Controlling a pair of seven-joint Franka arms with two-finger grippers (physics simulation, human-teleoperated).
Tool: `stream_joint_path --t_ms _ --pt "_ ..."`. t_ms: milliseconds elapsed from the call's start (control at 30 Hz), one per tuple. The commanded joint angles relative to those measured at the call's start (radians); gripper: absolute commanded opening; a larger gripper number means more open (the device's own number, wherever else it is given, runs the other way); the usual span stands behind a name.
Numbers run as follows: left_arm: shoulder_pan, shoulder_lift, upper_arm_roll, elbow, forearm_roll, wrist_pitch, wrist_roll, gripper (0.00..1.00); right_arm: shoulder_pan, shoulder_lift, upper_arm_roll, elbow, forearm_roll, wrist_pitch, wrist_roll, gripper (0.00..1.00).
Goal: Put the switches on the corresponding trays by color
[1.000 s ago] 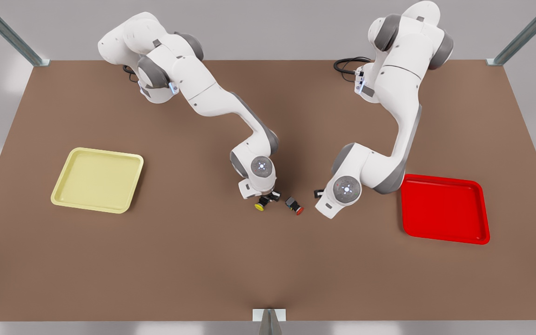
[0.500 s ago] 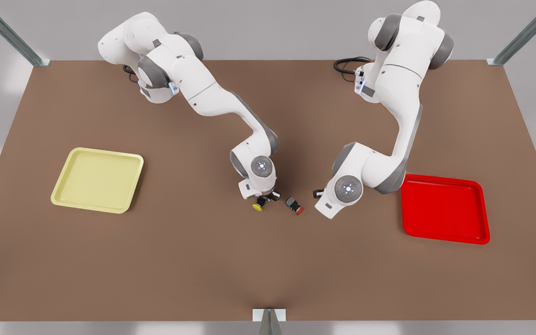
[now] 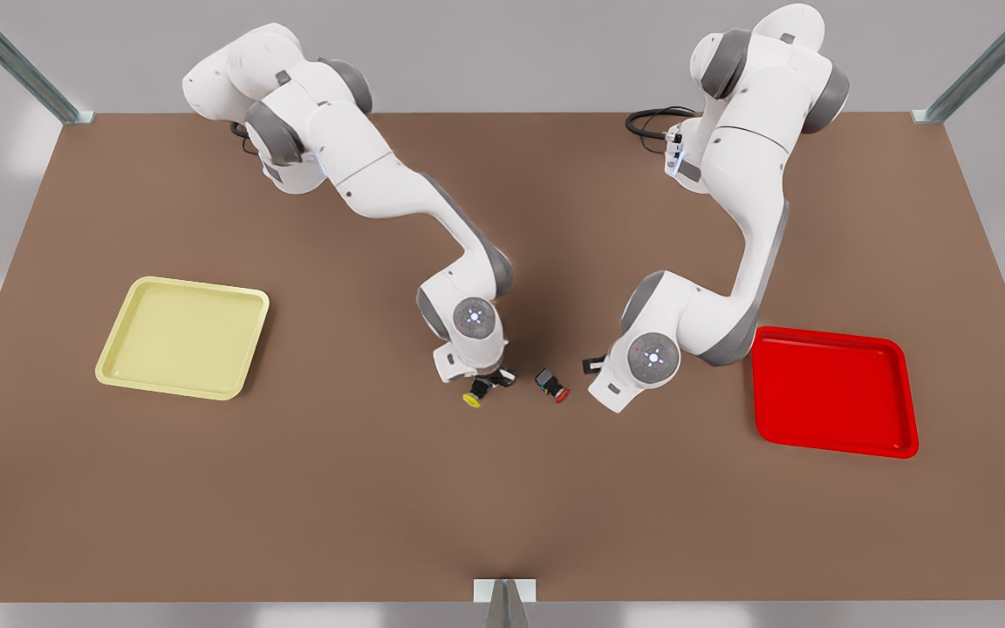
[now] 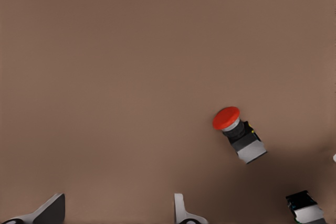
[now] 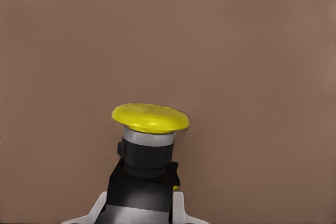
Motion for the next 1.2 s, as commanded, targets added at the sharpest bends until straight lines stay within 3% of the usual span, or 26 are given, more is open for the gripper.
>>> stream_joint_path --t_ms 0,133,233,433,633,667,733,833,967,1033,1100,1167 --pt "-0.001 0.001 0.0 0.0 0.002 0.001 -0.001 1.0 -0.005 -0.001 -0.001 0.0 -0.002 -0.002 -0.007 0.48" --pt "-0.03 0.025 0.0 -0.002 0.0 0.071 -0.058 1.0 -0.209 -0.077 -0.01 -0.014 -0.003 -0.101 -0.428 0.48" --pt "-0.045 0.033 0.0 0.002 -0.001 0.073 -0.101 1.0 -0.311 -0.149 -0.011 -0.132 -0.003 -0.098 -0.681 0.48" --pt "-0.164 0.076 0.0 0.009 0.006 0.119 -0.446 1.0 -0.519 -0.238 -0.211 -0.249 -0.088 -0.177 -1.386 0.48" --pt "-0.194 0.139 0.008 0.009 -0.018 0.139 -0.536 1.0 -0.637 -0.356 -0.211 -0.457 -0.267 -0.491 -1.605 0.49" --pt "-0.196 0.132 0.012 0.009 -0.023 0.096 -0.533 1.0 -0.651 -0.341 -0.211 -0.456 -0.267 -0.476 -1.613 1.0" --pt "-0.216 0.123 0.058 0.011 -0.04 0.053 -0.532 1.0 -0.655 -0.333 -0.211 -0.453 -0.267 -0.473 -1.616 1.0" --pt "-0.43 0.123 0.353 0.009 -0.268 0.042 -0.426 1.0 -0.663 -0.336 -0.211 -0.45 -0.269 -0.474 -1.616 1.0" --pt "-0.479 0.123 0.397 0.009 -0.406 0.042 -0.352 1.0 -0.661 -0.373 -0.199 -0.448 -0.269 -0.506 -1.616 1.0" --pt "-0.555 0.123 0.518 0.0 -0.509 -0.021 -0.17 1.0 -0.663 -0.477 -0.114 -0.324 -0.298 -0.629 -1.616 1.0" --pt "-0.558 0.131 0.514 -0.006 -0.521 -0.013 -0.177 1.0 -0.683 -0.477 -0.016 -0.039 -0.296 -0.769 -1.666 1.0" --pt "-0.585 0.154 0.514 -0.015 -0.538 0.027 -0.203 1.0 -0.655 -0.482 0.052 0.142 -0.29 -0.761 -1.686 1.0"
